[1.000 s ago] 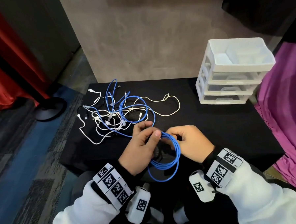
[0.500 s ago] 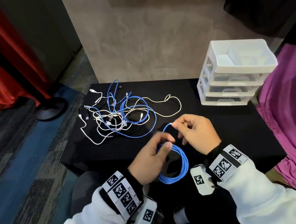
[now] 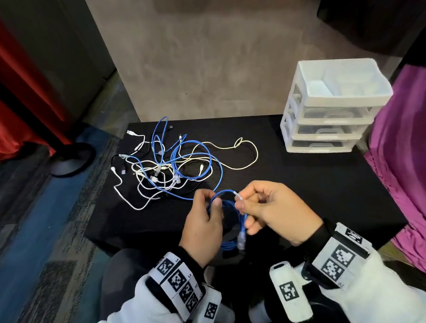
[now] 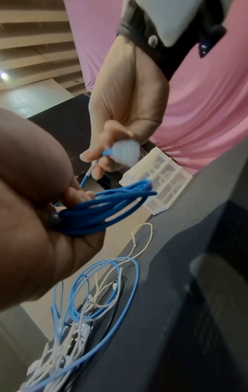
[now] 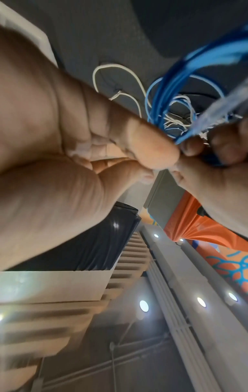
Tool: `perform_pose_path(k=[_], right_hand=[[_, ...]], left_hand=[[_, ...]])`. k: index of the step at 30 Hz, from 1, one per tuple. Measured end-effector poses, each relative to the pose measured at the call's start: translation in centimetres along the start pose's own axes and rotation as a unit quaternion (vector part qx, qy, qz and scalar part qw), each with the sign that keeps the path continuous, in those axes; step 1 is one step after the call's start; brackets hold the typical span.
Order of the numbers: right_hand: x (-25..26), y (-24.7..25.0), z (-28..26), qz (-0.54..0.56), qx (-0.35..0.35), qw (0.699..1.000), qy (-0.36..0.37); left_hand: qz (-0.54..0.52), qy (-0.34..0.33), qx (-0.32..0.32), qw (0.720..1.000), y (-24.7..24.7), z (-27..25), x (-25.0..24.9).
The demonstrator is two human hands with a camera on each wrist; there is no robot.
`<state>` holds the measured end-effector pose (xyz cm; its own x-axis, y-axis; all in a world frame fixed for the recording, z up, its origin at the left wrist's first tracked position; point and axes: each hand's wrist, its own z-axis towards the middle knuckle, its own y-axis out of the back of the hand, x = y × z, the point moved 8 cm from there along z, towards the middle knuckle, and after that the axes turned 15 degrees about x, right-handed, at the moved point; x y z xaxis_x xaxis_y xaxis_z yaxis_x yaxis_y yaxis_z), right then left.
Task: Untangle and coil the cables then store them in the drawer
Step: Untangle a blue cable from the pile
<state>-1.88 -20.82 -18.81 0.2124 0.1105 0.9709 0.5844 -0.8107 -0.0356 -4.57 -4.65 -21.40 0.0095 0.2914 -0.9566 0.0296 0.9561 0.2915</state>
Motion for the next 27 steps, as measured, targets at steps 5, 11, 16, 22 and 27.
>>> perform_pose_path(k=[5,11,16,22,27], right_hand=[[-0.3,-1.0,-0.2,0.048,-0.035,0.998,0.03],[0.9,-0.3,-0.6,-0.052,-0.091,0.991,0.079],[0.7,0.0,-1.3,-0.306,-0.16,0.935,0.085],[-0.5,-0.3,-0.7,-0.218,-0.131,0.963,0.087],[0.2,-0.2,-1.2,-0.124,-0.123,0.975,0.136]], left_hand=[[-0.102,0.068,0.006,0.992,-0.4,0.0,1.6],[-0.161,0.103,0.022,0.981,-0.8,-0.3,1.4],[-0.323,0.14,0.059,0.934,-1.4,-0.3,0.6],[-0.379,0.137,0.045,0.914,-1.2,-0.1,0.4],[-0.377,0.1,0.035,0.92,-0.6,0.1,-0.3]])
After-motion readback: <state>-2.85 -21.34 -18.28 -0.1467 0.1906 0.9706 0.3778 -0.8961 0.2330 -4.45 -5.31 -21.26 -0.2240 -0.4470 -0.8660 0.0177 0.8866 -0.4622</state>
